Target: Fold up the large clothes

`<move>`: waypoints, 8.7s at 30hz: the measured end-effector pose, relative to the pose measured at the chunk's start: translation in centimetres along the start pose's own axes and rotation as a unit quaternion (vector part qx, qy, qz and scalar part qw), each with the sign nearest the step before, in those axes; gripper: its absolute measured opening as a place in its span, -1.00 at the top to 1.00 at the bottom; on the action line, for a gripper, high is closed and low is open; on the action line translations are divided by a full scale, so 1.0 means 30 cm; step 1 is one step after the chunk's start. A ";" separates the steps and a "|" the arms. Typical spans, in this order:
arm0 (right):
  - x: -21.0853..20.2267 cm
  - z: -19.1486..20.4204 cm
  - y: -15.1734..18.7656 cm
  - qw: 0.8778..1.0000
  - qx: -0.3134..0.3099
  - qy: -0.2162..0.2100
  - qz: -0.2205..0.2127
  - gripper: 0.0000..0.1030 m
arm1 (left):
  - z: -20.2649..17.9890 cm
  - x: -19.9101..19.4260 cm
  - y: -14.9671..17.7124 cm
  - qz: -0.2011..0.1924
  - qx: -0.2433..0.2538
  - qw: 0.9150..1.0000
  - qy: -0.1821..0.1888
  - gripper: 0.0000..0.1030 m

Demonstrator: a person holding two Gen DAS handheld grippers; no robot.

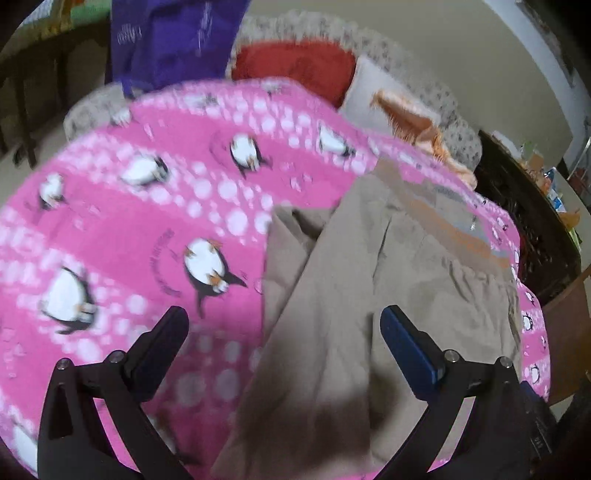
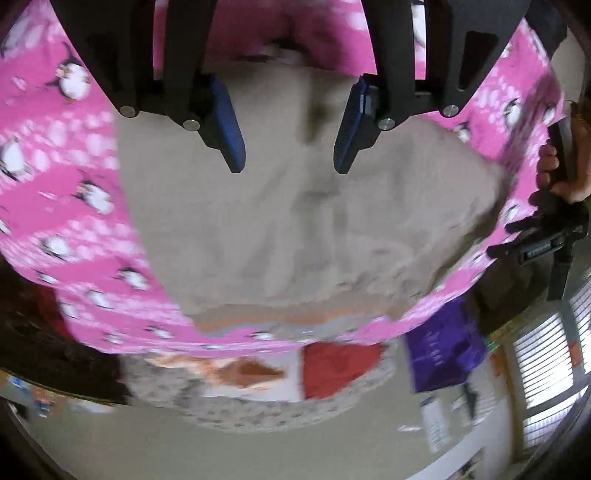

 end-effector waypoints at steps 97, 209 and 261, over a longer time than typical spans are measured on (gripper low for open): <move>0.110 -0.162 0.120 0.998 0.057 0.008 0.039 -0.76 | -0.097 0.223 0.008 0.148 -0.073 0.937 0.308 -1.00; -0.013 -0.105 -0.322 0.993 0.105 -0.024 -0.050 0.86 | -0.860 -0.081 0.432 0.105 0.076 0.955 0.266 0.45; 0.112 -0.493 -0.298 0.986 0.153 -0.040 -0.052 -0.47 | -0.857 0.221 0.111 0.096 0.129 0.972 0.171 -0.84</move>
Point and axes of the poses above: each gripper's, at about its wrist camera, not at the fingertips, and x roughly the way its jaws point, z to its left, y to its underside, the point moved 5 cm from there along x, roughly the way its jaws point, and after that the axes turned 15 degrees about -z, right-handed, at the moved point
